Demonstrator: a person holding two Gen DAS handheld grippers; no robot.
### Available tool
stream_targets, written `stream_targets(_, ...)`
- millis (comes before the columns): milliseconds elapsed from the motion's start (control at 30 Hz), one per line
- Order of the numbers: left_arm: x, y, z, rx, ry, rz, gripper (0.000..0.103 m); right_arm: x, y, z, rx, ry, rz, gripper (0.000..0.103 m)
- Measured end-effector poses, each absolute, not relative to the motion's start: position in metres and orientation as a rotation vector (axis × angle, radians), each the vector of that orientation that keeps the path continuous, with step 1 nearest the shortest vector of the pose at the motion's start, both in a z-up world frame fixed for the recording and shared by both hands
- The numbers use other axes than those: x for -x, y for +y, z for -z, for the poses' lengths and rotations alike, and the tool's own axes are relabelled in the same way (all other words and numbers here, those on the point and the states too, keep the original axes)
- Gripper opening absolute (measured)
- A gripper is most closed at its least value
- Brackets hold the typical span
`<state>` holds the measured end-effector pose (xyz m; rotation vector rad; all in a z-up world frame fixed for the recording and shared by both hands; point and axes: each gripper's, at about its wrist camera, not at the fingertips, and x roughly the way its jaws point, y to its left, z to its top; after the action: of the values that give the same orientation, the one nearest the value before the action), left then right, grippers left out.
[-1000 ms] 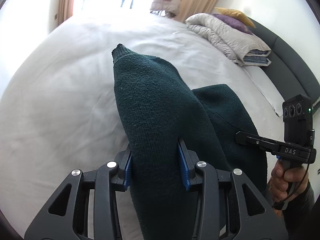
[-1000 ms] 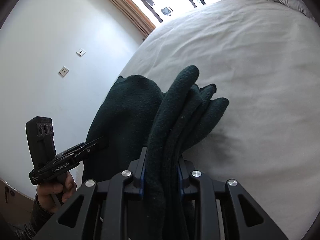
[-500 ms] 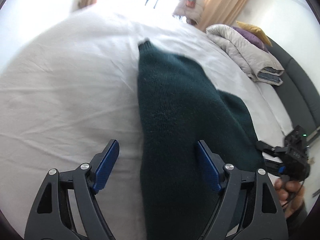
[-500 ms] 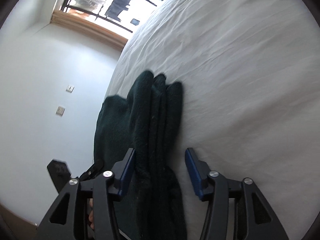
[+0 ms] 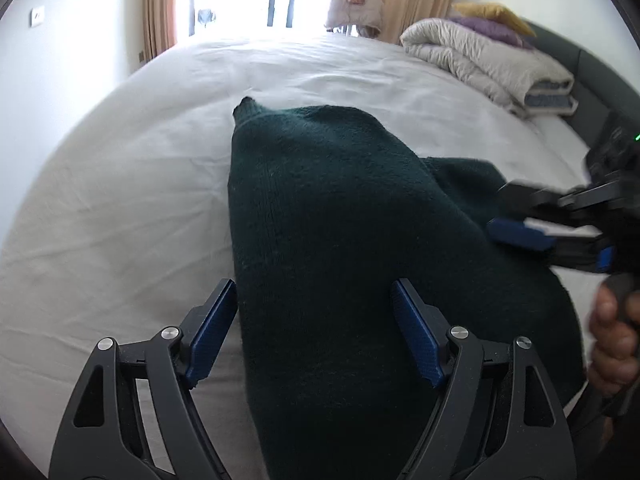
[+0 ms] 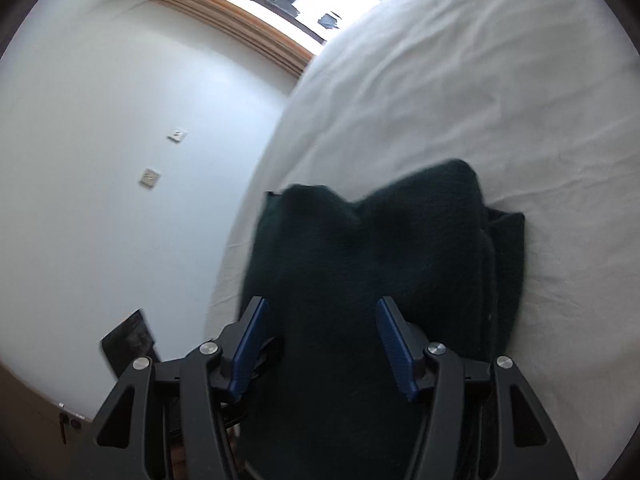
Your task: Fold small clothes
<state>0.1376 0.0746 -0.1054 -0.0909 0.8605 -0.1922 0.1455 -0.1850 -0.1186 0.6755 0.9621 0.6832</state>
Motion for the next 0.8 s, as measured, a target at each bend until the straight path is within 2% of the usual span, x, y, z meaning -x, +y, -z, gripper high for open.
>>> stream_targets(100,-0.14,0.084,0.117,0.153,0.868,0.186,0.096,-0.143,-0.201,0.134,-0.766,0.913,-0.739,0.054)
stream_targets(400,-0.133,0.083,0.116,0.149,0.823,0.152,0.097,-0.1,-0.243,0.14,-0.818,0.786,-0.669,0.052)
stream_targets(467,-0.122,0.08,0.103,0.118,0.771,0.104,0.095,-0.086,-0.25,0.131,-0.77,0.781,-0.574,0.069)
stream_targets(600,-0.077,0.067,0.061,0.03,0.567,0.039,0.095,-0.046,-0.263,0.096,-0.638,0.688,-0.488,0.069)
stream_targets(700,-0.042,0.051,0.029,-0.073,0.423,-0.043,0.103,-0.014,-0.257,0.059,-0.49,0.585,-0.405,0.079)
stream_targets(800,-0.002,0.043,-0.008,-0.102,0.247,-0.102,0.103,0.009,-0.245,0.017,-0.386,0.446,-0.332,0.095)
